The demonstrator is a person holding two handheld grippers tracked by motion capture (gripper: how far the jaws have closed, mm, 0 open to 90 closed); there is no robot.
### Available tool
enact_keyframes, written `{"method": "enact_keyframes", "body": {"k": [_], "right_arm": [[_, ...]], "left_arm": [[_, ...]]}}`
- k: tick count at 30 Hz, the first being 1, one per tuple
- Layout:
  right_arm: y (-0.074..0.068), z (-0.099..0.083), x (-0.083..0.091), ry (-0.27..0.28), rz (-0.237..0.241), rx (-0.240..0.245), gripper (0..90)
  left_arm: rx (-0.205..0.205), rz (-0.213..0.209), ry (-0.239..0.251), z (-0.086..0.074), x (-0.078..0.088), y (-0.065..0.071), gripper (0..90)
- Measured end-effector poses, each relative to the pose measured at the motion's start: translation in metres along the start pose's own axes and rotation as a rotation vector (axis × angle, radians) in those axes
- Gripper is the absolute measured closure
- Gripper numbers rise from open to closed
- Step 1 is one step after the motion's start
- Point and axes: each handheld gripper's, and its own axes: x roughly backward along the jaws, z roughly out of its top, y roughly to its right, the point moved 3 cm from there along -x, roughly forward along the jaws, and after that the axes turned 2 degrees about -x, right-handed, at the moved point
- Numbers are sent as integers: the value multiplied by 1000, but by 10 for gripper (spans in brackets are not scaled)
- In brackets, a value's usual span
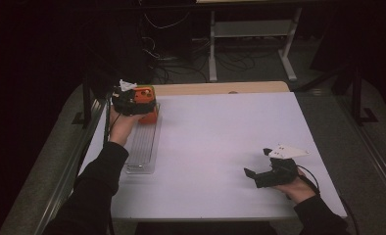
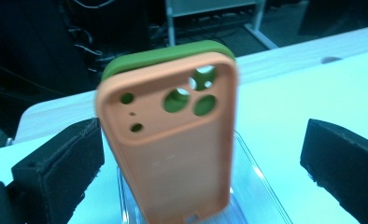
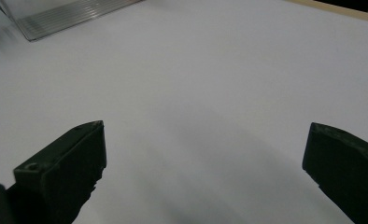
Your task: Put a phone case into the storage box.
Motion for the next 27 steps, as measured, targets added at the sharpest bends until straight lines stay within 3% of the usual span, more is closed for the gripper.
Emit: {"method": "enact_keyframes", "body": {"k": [6, 13, 22, 27], "right_arm": [[0, 1, 1, 3, -2, -5, 0], [0, 1, 2, 1, -8, 6, 0], [-1, 3, 3, -3, 7, 7, 0], [-2, 3, 4, -3, 10, 7, 0]], "left_arm": [[-46, -69, -30, -5, 19, 4, 0], [-71, -184, 3, -7, 46, 18, 0], [-154, -332, 47, -13, 74, 41, 0], [-216, -412, 32, -26, 87, 53, 0]]}}
